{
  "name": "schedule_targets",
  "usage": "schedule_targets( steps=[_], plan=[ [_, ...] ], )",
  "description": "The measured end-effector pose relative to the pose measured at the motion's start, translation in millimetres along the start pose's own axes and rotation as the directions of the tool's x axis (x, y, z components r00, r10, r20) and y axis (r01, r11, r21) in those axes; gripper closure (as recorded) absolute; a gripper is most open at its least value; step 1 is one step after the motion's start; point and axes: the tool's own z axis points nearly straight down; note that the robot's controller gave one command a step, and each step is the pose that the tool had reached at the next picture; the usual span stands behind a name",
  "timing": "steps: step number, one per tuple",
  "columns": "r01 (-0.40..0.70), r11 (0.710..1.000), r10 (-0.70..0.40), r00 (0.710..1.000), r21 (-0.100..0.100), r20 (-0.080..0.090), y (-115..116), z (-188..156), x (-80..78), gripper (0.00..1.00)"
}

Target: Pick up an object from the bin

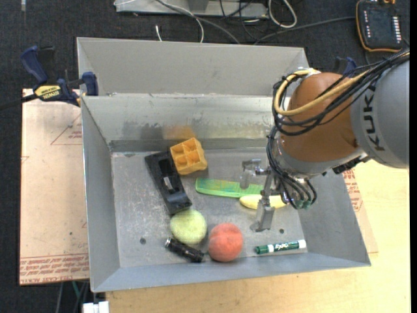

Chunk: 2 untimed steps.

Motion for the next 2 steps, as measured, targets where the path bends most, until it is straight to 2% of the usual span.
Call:
schedule_targets(
  steps=[1,2],
  plan=[
    [-0.001,1.0,0.001,1.0,0.0,0.008,0,-4,-1.7,0.0],
    [0.241,0.971,-0.241,0.97,0.003,0.011,-111,91,-48.5,0.0]
  ],
)
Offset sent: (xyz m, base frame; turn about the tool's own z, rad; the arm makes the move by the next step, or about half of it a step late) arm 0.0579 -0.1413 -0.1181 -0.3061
